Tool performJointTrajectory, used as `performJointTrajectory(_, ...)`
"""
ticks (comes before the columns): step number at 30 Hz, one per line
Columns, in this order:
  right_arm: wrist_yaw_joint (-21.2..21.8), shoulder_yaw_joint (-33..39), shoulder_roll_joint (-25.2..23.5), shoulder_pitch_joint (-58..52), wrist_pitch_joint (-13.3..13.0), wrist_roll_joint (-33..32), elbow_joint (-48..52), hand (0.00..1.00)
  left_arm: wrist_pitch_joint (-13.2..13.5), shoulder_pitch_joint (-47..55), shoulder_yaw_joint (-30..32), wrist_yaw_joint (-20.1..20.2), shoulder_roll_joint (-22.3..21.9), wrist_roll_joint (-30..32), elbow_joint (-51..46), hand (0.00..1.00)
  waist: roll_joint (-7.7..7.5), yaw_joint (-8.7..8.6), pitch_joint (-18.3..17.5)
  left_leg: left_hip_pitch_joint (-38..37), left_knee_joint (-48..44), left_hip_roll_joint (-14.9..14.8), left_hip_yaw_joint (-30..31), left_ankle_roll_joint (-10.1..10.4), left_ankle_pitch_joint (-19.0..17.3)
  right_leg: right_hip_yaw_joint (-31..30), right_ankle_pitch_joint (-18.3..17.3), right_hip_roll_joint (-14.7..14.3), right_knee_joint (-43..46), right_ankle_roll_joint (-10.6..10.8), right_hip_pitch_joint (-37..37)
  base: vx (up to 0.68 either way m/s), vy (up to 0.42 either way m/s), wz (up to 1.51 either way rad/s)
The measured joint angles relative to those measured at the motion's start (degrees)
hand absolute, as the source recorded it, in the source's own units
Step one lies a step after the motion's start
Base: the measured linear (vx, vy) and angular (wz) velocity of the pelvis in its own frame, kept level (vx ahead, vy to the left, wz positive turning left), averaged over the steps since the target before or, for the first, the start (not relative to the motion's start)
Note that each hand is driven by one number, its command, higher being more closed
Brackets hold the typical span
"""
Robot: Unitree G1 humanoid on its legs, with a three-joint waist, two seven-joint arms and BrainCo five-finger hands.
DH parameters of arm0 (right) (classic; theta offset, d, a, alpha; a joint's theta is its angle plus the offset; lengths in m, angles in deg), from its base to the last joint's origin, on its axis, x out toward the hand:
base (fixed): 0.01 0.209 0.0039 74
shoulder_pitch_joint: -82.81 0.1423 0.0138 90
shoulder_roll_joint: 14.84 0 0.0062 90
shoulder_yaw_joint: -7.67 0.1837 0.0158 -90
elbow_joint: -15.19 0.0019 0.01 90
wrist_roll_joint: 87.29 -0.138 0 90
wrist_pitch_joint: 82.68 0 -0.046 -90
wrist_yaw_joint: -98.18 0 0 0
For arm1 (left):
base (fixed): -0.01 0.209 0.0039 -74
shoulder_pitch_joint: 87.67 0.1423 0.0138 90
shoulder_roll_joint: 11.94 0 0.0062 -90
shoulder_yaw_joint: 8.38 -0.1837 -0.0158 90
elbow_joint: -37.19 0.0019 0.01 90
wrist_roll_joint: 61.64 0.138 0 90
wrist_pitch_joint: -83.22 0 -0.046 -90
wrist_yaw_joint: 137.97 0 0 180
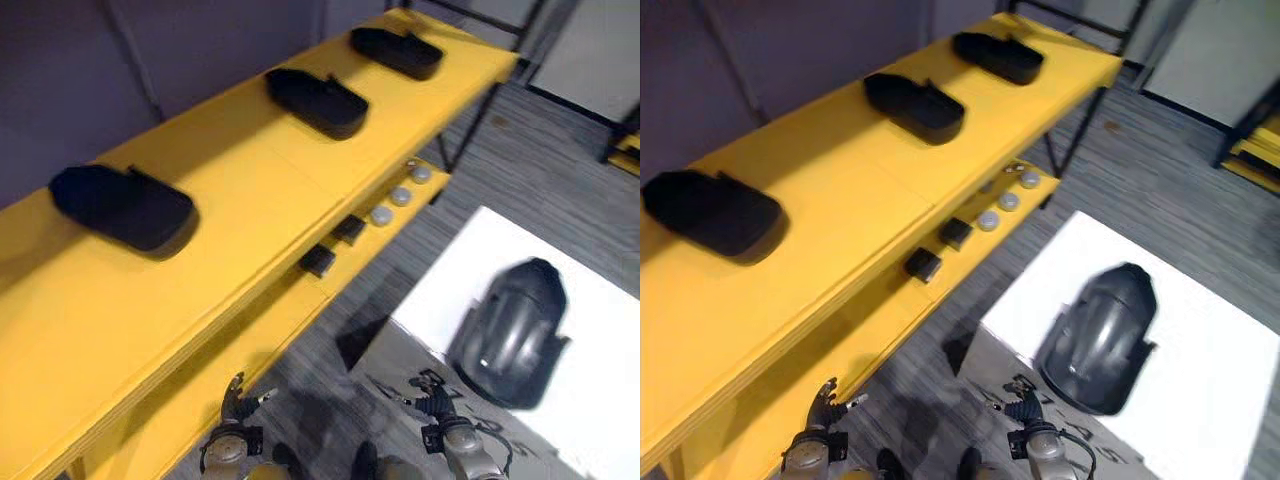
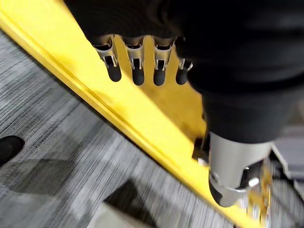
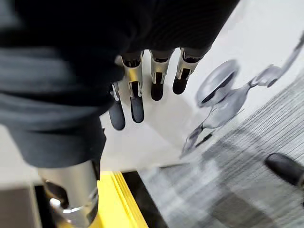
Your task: Walk over and take plastic housings, then place them on the shelf
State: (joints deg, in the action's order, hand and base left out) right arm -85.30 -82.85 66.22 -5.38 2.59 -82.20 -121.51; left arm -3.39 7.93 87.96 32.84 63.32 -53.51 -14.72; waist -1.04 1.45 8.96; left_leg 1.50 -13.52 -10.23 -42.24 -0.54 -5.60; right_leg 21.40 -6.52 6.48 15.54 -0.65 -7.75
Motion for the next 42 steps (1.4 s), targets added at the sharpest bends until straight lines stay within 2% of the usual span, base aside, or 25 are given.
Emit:
performJointTrajectory(1, 0.0, 0.0, -0.1, -0.6, 0.0, 0.0, -0.1, 0.00, 0.1, -0.1, -0.1, 0.1, 0.0, 0.0, 0.4, 0.00, 0.29, -0.18, 0.1, -0.3, -1.4, -1.3, 0.0, 0.0, 0.0, -0.5, 0.8, -0.9, -1.4, -0.4, 0.9, -0.09, -0.165, -0.54)
performJointTrajectory(2, 0.0, -0.1, -0.5, -1.7, 0.0, 0.0, -0.1, 0.00, 0.1, -0.1, 0.0, 0.3, 0.5, 0.0, 1.1, 0.00, 0.57, -0.13, 0.4, -0.4, -6.4, -4.2, 0.0, 0.1, -0.1, -2.1, 1.9, -2.8, -5.0, -0.4, 3.3, -0.08, -0.166, -0.62)
performJointTrajectory(3, 0.0, -0.1, -0.5, -2.1, 0.0, 0.0, -0.1, 0.00, 0.1, 0.0, 0.0, 0.4, 0.7, 0.0, 1.4, 0.00, 0.46, -0.10, 0.6, 0.0, -9.1, -5.8, 0.0, 0.2, -0.2, -3.1, 2.6, -3.8, -6.4, -0.4, 4.0, -0.12, -0.210, -1.20)
performJointTrajectory(4, -0.6, 0.0, -0.1, -2.2, 0.0, 0.0, -0.2, 0.00, 0.1, 1.0, 0.0, 0.6, 0.6, 0.0, 1.9, 0.00, 0.66, 0.15, 1.0, 2.2, -13.6, -7.7, 4.6, 1.3, -1.8, -7.3, 3.7, -6.1, -8.2, -1.5, 4.1, -0.09, -0.137, -1.15)
performJointTrajectory(6, -1.1, 0.3, 0.3, -1.8, 0.0, 0.0, -0.5, 0.00, 0.1, 1.4, -0.1, 0.7, 0.3, 0.0, 1.9, 0.00, 0.77, 0.45, 1.8, 3.1, -13.7, -6.2, 12.6, 3.0, -2.9, -10.8, 4.3, -7.2, -8.2, -2.1, 3.6, -0.07, -0.085, -1.24)
performJointTrajectory(7, -1.3, 0.5, 0.8, -1.7, 0.0, -0.1, -1.0, 0.00, 0.1, 2.0, 0.0, 0.6, 0.0, 0.0, 2.9, 0.00, 0.52, 0.94, 2.7, 3.7, -13.2, -2.6, 24.2, 5.1, -4.4, -14.6, 4.9, -8.3, -8.2, -2.2, 3.7, -0.04, -0.054, -1.20)
performJointTrajectory(8, -1.3, 0.5, 1.0, -1.7, 0.0, -0.1, -1.3, 0.00, 0.1, 2.3, 0.0, 0.5, 0.0, -0.1, 3.3, 0.00, 0.53, 1.00, 2.8, 4.0, -13.1, -1.0, 28.9, 5.7, -4.9, -16.0, 5.0, -8.7, -8.2, -2.2, 3.7, -0.02, -0.030, -1.35)
performJointTrajectory(10, -1.3, 0.5, 1.3, -1.7, 0.0, -0.2, -1.5, 0.00, 0.2, 2.9, 0.1, 0.2, -0.3, -1.4, 3.5, 0.00, 1.13, 1.11, 3.3, 5.2, -11.1, 4.9, 44.7, 8.0, -6.4, -20.0, 5.3, -9.6, -8.2, -1.8, 3.6, 0.04, 0.096, -1.15)
performJointTrajectory(12, -1.3, 0.6, 1.5, -1.9, 0.0, -0.2, -1.5, 0.00, 0.3, 3.0, 0.1, 0.1, -0.3, -2.2, 3.6, 0.00, 1.59, 1.11, 3.2, 5.1, -9.0, 6.1, 48.2, 7.9, -6.3, -21.0, 5.6, -9.8, -8.2, -1.3, 3.5, 0.03, 0.125, -0.77)
performJointTrajectory(13, -1.3, 0.6, 1.6, -2.2, 0.0, -0.2, -1.5, 0.00, 0.3, 3.1, 0.0, 0.1, -0.4, -2.5, 3.9, 0.00, 2.54, 1.21, 2.9, 4.5, -6.3, 5.9, 48.7, 7.2, -5.7, -21.9, 5.8, -10.4, -8.2, -1.0, 3.5, 0.02, 0.164, -0.89)
performJointTrajectory(14, -1.3, 1.1, 1.4, -2.6, 0.0, -0.2, -1.8, 0.00, 0.3, 2.7, 0.1, -0.1, 0.0, -2.6, 5.1, 0.00, 3.90, 1.37, 2.7, 3.2, -4.3, 4.7, 47.4, 4.7, -4.6, -23.1, 5.9, -11.4, -7.9, -0.9, 3.4, 0.03, 0.217, -0.91)
performJointTrajectory(16, -1.4, 1.9, 0.4, -4.6, 0.0, -0.3, -1.1, 0.00, 0.3, 1.9, 0.1, -0.3, 0.6, -2.9, 5.8, 0.00, 3.65, 1.29, 1.7, 2.8, -2.2, 5.6, 45.7, 4.1, -5.0, -23.8, 6.3, -10.1, -8.9, -0.3, 3.6, 0.09, 0.221, -0.46)
performJointTrajectory(19, -1.6, 2.8, -0.3, -6.6, 0.0, -0.9, -1.2, 0.00, 0.3, 0.8, 0.1, -0.5, 1.3, -2.9, 5.9, 0.00, 3.62, 0.80, 1.1, -0.2, 2.8, 7.2, 44.2, 2.4, -3.1, -24.4, 6.4, -8.2, -8.7, 0.2, 3.7, 0.18, 0.137, -0.12)
performJointTrajectory(25, -3.0, 12.4, -1.1, -8.9, 0.0, -4.3, 2.6, 0.00, 0.3, 0.3, 0.3, -0.5, 1.3, -2.9, 5.7, 0.00, 3.28, 0.57, -0.1, -5.0, 6.3, 7.7, 41.7, 2.4, -2.4, -25.3, 5.3, -7.7, -9.1, 1.7, 6.0, 0.18, 0.065, -0.18)
performJointTrajectory(27, -4.1, 18.3, -0.9, -9.2, 0.0, -5.7, 7.0, 0.00, 0.3, 0.3, 1.7, -0.6, 1.4, -2.9, 4.9, 0.00, 2.80, -0.35, -0.9, -5.1, 6.3, 8.0, 40.8, 2.5, -2.3, -25.3, 5.1, -7.4, -9.1, 2.0, 5.9, 0.08, 0.049, -0.15)
performJointTrajectory(29, -5.0, 22.0, -0.6, -9.9, 0.0, -6.8, 11.2, 0.00, 0.3, 0.7, 2.4, -0.6, 1.3, -2.9, 3.9, 0.00, 2.51, -0.47, -1.1, -5.4, 6.3, 8.1, 40.1, 2.5, -2.3, -25.5, 5.1, -7.3, -9.1, 2.0, 5.9, 0.04, 0.040, -0.18)
performJointTrajectory(32, -7.0, 28.3, -0.1, -12.4, 0.1, -7.8, 22.4, 0.00, 0.3, 2.9, 3.5, -0.6, 1.1, -3.1, 1.4, 0.00, 1.72, -0.52, -1.9, -6.1, 6.3, 8.1, 38.3, 2.5, -2.3, -25.7, 5.0, -7.3, -9.1, 2.0, 5.9, -0.01, 0.019, -0.28)
performJointTrajectory(34, -8.5, 32.5, 0.3, -14.3, 0.1, -7.8, 33.5, 0.00, 0.3, 4.4, 3.5, -0.6, 0.8, -3.5, 0.1, 0.00, 0.86, -0.63, -2.5, -6.4, 6.4, 8.2, 37.5, 2.5, -2.3, -25.8, 4.3, -7.2, -9.0, 1.6, 5.9, -0.06, -0.006, -0.16)
performJointTrajectory(39, -10.4, 33.8, 3.7, -16.3, 0.0, -7.8, 50.4, 0.00, 0.3, 7.0, 3.0, -0.2, -0.9, -3.6, 0.3, 0.00, 0.07, -0.97, -4.3, -6.9, 8.1, 7.4, 37.5, 2.2, -2.9, -25.3, 3.3, -8.0, -9.0, 1.4, 5.0, -0.09, -0.013, 0.03)
performJointTrajectory(42, -9.5, 28.7, 6.1, -13.3, -1.6, -7.8, 56.2, 0.00, 0.3, 8.2, 1.6, 0.5, -0.4, -4.5, 1.8, 0.00, -0.46, -0.78, -5.2, -6.7, 8.9, 7.4, 37.5, 2.0, -2.9, -25.5, 3.7, -8.3, -8.1, 1.4, 3.9, -0.05, 0.000, -0.04)
